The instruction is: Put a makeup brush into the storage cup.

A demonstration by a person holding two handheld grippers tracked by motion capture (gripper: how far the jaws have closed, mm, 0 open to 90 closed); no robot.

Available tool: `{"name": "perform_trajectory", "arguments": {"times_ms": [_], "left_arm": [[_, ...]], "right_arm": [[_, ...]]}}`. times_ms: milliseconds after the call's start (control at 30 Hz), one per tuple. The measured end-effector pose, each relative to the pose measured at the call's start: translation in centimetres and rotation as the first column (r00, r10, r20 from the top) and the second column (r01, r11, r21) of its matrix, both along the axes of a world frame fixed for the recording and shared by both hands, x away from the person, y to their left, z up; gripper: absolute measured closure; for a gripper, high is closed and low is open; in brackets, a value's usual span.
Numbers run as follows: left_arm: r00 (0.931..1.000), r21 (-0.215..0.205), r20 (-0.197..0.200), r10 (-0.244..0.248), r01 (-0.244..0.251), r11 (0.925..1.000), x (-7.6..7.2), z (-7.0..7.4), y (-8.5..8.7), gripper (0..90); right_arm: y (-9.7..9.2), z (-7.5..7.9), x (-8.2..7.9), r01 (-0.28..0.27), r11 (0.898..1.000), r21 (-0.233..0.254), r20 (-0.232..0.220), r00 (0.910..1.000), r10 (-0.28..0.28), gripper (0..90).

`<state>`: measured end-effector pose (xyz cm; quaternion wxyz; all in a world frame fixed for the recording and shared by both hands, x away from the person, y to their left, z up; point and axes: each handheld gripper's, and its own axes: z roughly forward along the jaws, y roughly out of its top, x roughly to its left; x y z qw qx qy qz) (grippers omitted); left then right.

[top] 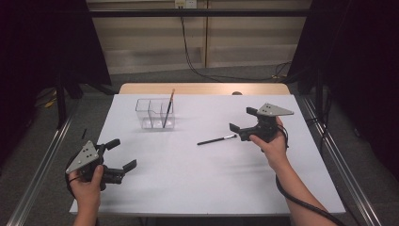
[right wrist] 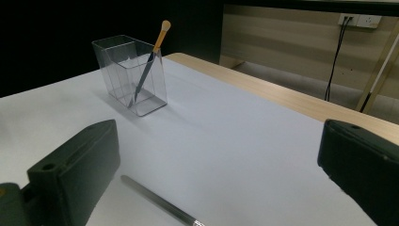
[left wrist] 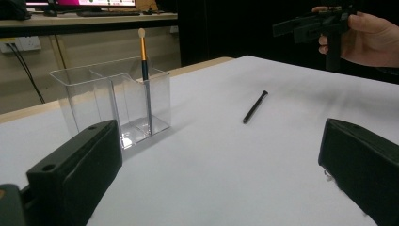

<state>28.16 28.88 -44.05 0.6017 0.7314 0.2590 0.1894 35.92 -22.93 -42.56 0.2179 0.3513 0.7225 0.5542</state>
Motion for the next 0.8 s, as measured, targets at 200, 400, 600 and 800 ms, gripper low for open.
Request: {"name": "perform_trajectory", "arguments": {"times_ms": [200, 400, 600, 800], "left_arm": [[1.0000, 0.009, -0.003, -0.004, 0.004, 1.0000, 0.0, 0.0, -0.1, 0.0], [0.9999, 0.007, -0.010, -0.008, 0.008, 0.9999, 0.0, -0.2, -0.3, 0.0], [0.9999, 0.003, -0.013, -0.011, 0.011, 0.9999, 0.0, -0.2, -0.3, 0.0], [0.9998, 0.006, -0.012, -0.017, 0.017, 0.9998, 0.1, -0.2, -0.4, 0.0]], "right_arm": [[0.8, -0.3, 0.7, -0.014, 1.000, -0.009, -0.016, 0.9998, 0.014, 0.0], [1.3, -0.1, 1.4, -0.034, 0.999, -0.035, -0.036, 0.9988, 0.032, 0.0], [1.7, -0.2, 2.0, -0.063, 0.994, -0.090, -0.083, 0.9950, 0.055, 0.0], [1.7, -0.1, 2.6, -0.084, 0.988, -0.132, -0.128, 0.9895, 0.067, 0.0]]}}
